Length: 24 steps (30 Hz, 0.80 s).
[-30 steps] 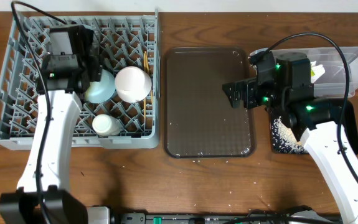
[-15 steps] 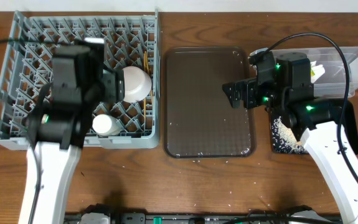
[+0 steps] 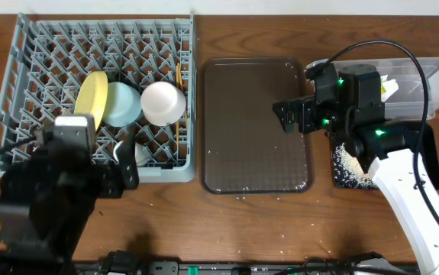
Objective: Sort waste into correct bins and load items into the dishwasher
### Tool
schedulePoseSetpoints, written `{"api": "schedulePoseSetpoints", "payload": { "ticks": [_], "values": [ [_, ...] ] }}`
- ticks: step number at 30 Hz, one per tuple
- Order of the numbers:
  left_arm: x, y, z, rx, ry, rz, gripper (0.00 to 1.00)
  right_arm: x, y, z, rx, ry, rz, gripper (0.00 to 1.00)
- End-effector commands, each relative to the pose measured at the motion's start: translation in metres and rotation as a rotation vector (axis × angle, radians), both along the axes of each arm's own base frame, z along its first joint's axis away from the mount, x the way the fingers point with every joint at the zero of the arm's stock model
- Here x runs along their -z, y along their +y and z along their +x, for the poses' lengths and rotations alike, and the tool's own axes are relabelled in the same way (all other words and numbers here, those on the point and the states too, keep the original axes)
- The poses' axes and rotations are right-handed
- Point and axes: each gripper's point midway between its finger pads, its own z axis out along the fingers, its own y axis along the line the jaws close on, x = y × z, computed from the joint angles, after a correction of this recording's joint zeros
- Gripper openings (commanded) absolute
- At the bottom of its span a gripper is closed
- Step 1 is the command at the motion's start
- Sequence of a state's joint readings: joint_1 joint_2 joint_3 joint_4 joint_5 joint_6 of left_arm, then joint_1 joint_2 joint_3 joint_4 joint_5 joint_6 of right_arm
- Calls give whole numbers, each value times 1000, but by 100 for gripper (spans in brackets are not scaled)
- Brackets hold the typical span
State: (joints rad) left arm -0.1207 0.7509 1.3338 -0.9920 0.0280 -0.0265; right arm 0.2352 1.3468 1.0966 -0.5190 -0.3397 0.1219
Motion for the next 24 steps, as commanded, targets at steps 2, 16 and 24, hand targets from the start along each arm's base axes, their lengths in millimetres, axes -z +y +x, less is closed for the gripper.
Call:
{"api": "schedulePoseSetpoints", "payload": {
  "ticks": [2,16,24],
  "values": [
    [-4,-3,-3,13,-12,-12,96,-6,0,-1,-1,-17,0,99],
    [3,0,-7,9,19,15,97,-6,0,-1,-1,-17,0,99],
    [8,36,-7,-183,-178,20,97,-6,0,-1,-1,-17,0,99]
  ]
}}
